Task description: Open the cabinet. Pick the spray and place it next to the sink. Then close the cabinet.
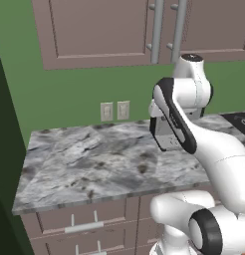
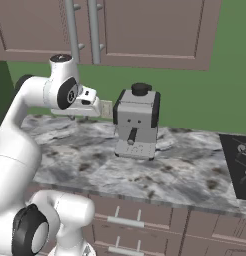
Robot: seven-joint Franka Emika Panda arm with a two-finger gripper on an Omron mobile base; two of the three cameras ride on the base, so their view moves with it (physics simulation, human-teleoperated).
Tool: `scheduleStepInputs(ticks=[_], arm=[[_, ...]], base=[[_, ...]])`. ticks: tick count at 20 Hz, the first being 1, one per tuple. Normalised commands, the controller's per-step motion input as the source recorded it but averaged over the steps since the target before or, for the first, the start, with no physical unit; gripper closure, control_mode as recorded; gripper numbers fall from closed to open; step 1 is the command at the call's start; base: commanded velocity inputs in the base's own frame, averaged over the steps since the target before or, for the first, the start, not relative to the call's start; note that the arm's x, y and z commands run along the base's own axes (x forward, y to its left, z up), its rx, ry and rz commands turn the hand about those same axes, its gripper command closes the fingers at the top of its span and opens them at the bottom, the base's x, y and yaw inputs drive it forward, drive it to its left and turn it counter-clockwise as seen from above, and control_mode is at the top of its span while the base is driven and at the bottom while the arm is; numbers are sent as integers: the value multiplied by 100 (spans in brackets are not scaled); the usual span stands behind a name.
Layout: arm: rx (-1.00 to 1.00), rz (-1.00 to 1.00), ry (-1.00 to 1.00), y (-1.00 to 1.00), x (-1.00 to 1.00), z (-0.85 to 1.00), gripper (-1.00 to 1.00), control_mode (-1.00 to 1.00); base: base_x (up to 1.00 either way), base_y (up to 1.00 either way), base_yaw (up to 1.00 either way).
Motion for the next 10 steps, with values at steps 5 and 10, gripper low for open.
scheduleStepInputs(ticks=[5, 10], arm=[[0, 0, -13, 0, -12, 0, -100, -100], [0, -3, -44, 0, -16, 23, -100, -100]], base=[[0, 0, 0], [0, 0, 0]])
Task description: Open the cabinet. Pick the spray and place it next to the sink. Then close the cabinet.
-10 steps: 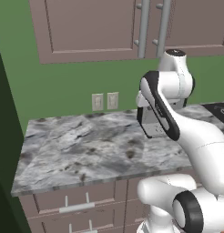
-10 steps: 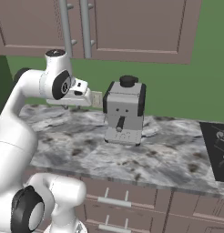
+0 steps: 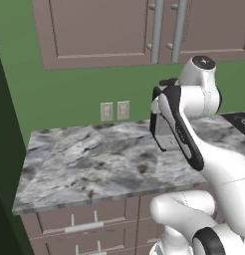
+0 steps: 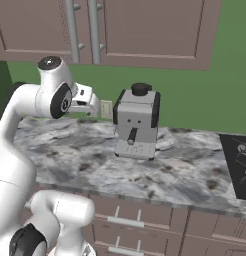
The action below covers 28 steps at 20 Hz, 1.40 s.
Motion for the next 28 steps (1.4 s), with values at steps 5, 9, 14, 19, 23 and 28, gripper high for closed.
scheduleStepInputs(ticks=[5, 9, 14, 19, 23, 28], arm=[[1, -1, -30, 0, -3, 47, -100, -100], [1, -1, -19, 2, 0, 53, -100, -100], [2, -6, -5, 20, 0, 59, -100, -100], [0, -1, -1, 20, 0, 50, -100, -100], [0, 0, -6, 7, 15, 41, -100, -100], [0, 0, -2, 3, 36, 34, -100, -100]], base=[[0, 0, 0], [0, 0, 0], [0, 0, 0], [0, 0, 0], [0, 0, 0], [0, 0, 0]])
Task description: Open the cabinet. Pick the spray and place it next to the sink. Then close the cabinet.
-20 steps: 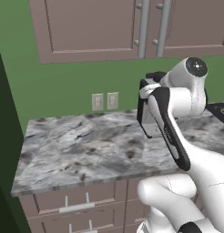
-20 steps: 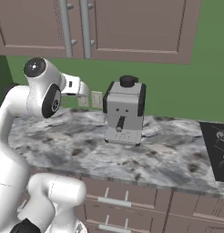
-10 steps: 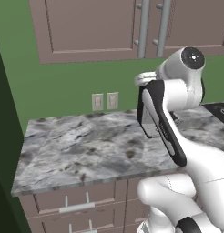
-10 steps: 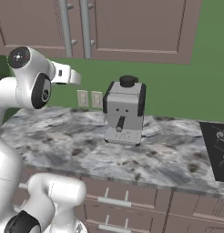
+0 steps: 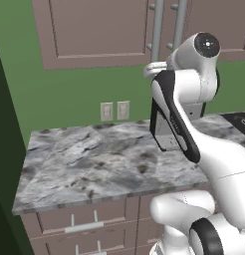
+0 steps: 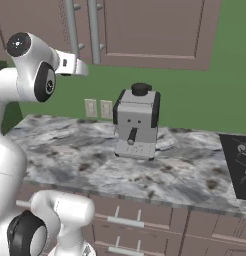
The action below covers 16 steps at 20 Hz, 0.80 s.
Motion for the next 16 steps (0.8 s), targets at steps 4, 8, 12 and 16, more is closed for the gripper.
scheduleStepInputs(ticks=[4, 8, 12, 16], arm=[[0, 0, -9, 4, 34, 33, -100, -100], [-1, 0, -8, 1, 25, 40, -100, -100], [0, 0, -10, 0, 29, 33, -100, -100], [0, 0, -12, 1, 38, 22, -100, -100]], base=[[0, 0, 0], [0, 0, 0], [0, 0, 0], [0, 0, 0]])
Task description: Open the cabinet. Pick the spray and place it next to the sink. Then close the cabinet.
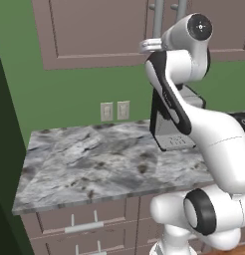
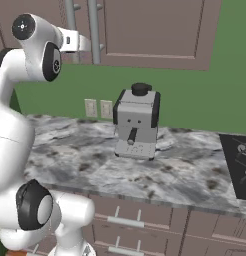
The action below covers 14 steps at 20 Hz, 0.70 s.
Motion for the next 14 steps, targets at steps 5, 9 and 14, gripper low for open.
scheduleStepInputs(ticks=[5, 9, 14], arm=[[0, 0, -8, 7, 44, 8, -100, -100], [0, 0, -3, 8, 47, 0, -100, -100], [0, 0, 0, 5, 44, -3, 100, -100]], base=[[0, 0, 0], [0, 0, 0], [0, 0, 0]])
